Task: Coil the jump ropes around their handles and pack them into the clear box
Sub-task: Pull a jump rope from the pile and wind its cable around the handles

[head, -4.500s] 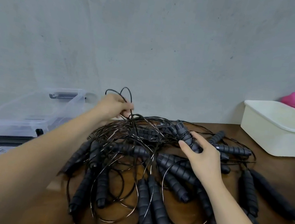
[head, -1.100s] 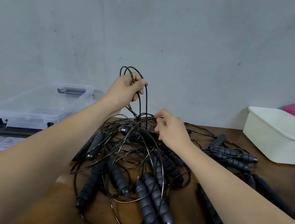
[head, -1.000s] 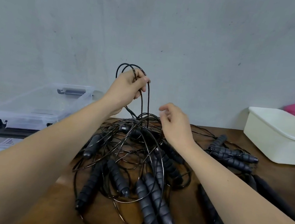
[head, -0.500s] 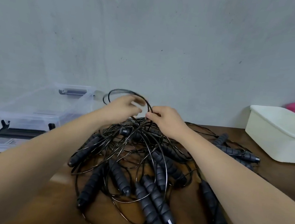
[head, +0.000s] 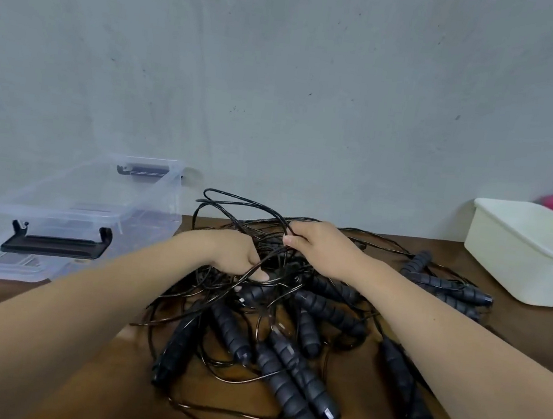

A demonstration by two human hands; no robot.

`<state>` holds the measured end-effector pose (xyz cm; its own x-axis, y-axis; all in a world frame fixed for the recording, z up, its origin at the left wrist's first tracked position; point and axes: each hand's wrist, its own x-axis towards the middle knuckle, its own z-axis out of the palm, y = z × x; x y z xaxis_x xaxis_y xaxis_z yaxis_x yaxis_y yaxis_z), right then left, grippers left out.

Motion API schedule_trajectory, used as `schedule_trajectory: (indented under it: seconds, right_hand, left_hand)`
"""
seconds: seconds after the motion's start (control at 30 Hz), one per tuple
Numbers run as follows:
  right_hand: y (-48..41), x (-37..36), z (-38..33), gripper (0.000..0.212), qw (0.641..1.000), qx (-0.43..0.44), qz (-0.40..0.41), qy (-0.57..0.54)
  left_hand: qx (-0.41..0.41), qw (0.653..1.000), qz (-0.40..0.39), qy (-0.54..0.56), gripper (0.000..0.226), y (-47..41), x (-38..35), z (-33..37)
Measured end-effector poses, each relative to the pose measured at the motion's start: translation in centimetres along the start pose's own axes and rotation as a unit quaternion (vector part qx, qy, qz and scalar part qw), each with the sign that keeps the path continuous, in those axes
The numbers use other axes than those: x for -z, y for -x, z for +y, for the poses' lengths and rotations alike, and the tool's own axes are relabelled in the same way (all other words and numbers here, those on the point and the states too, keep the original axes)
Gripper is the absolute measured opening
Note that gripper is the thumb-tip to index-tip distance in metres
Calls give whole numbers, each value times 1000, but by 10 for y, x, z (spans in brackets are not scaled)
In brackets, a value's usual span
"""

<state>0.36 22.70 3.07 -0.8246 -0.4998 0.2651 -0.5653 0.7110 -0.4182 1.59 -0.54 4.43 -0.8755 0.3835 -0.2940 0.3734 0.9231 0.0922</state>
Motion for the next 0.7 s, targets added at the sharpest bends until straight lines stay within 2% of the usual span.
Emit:
schedule_trajectory:
  seconds: [0.07,0.17,0.3,0.47,0.6,0.7]
  right_hand:
    - [1,-1,2,34,1000,2,6,-2]
    - [3,-4,3,36,1000,5,11,-1]
    - [6,-6,7,37,1000,8,27,-4]
    - [6,7,14,32,999,-10,42,-18]
    - [5,18,14,33,999,-4,46,6]
    - [6,27,21,33,997,-27,71,25]
  left_hand:
    - [-3,1000,2,8,54,-6,-6,7]
    - [-39,999,-4,-2,49,-14,-17,20]
    - [-57,997,47,20,47,-19,-26,27]
    - [-26,991,105,75,23,-12,-14,14]
    - [-31,986,133,92,49,-12,-15,14]
    - [-7,981,182,64,55,-12,-19,12]
